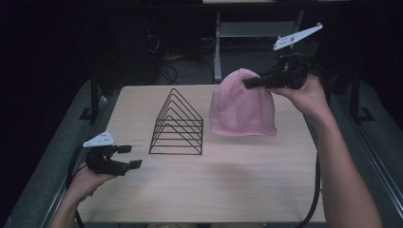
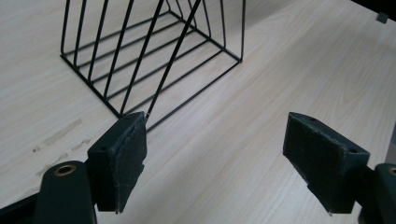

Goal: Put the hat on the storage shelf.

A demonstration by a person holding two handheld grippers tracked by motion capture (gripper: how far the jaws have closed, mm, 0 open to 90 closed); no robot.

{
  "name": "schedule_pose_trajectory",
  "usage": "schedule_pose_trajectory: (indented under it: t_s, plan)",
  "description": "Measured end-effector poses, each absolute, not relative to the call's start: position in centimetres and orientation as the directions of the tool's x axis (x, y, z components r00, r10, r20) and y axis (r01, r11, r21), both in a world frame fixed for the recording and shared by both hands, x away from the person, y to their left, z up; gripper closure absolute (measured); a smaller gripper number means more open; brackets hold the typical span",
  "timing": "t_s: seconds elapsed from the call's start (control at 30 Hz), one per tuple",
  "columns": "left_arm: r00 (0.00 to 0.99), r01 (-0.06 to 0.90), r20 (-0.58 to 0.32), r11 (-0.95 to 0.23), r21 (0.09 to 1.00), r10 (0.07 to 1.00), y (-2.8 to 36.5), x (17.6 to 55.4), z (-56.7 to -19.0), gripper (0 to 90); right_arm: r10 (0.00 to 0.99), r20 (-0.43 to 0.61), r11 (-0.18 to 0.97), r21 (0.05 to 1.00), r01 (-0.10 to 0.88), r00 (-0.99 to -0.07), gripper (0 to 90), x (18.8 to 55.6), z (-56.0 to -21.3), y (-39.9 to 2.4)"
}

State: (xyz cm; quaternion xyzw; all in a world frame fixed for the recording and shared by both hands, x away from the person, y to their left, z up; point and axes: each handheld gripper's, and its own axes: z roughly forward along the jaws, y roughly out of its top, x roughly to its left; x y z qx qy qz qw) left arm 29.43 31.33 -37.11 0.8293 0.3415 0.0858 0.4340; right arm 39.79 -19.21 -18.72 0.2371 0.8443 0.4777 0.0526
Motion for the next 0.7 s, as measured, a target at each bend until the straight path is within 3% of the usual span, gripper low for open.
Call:
schedule_pose_trajectory:
  t_s: [0.7]
  plan:
    - [0.820, 0.410, -0.110, -0.443, 0.798, 0.561, 29.7, 30.8, -31.3, 21.8, 0.387, 0.092, 0.444, 0.854, 0.272, -0.918, 78.2, 39.6, -15.3, -15.8]
